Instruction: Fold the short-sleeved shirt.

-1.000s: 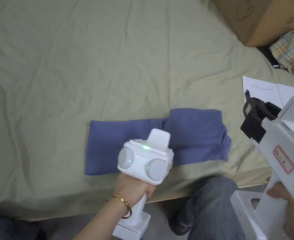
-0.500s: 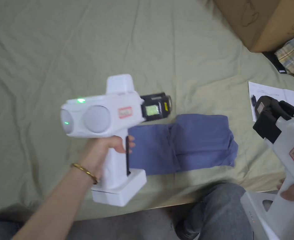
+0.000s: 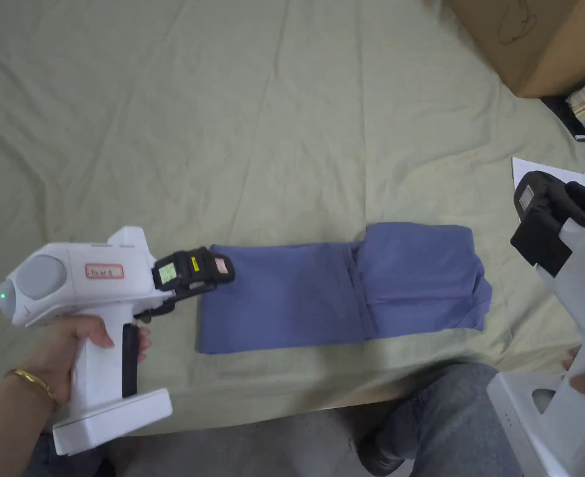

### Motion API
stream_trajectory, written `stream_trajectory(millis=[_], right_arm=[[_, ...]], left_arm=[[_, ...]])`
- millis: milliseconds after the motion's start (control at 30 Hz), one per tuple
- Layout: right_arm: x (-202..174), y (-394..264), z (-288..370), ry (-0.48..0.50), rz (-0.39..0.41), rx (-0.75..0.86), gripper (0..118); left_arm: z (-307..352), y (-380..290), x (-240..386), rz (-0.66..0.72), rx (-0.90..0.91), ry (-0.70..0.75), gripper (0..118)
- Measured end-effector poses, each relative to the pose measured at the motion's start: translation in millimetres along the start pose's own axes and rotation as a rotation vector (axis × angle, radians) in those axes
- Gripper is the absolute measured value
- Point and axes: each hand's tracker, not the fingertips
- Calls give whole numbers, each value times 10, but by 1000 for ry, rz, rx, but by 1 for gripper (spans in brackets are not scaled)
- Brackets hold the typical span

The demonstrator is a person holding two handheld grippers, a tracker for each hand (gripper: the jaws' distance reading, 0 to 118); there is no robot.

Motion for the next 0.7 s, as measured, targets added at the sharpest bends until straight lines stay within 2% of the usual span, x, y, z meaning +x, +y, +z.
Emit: stream_trajectory(millis=[100,200,267,400,467,500,600,700], right_arm=[[-23,10,5,-3,15,-3,0],[-33,8,16,-10,19,-11,0],[-13,-6,5,-13,23,-23,0],[-18,-29,-11,-22,34,-36,0],[-20,-36,-14,-25,39,-42,0],[-19,-39,-14,-25,42,-44,0],[-13,-48,-17,-31,46,-49,0],[-16,-55,-28,-26,44,-53,0]], left_arm=[[-115,-122,-75,54,-24,-42,118],[-140,-119,-188,86,33,-107,118],[-165,-54,-223,137,13,-155,112],[-284,-32,-116,144,-29,-149,67],[-365,-125,144,86,-62,-83,55],[-368,-135,172,61,-62,-84,38],[-333,12,44,84,-81,7,15],[-343,15,277,149,-77,50,13]])
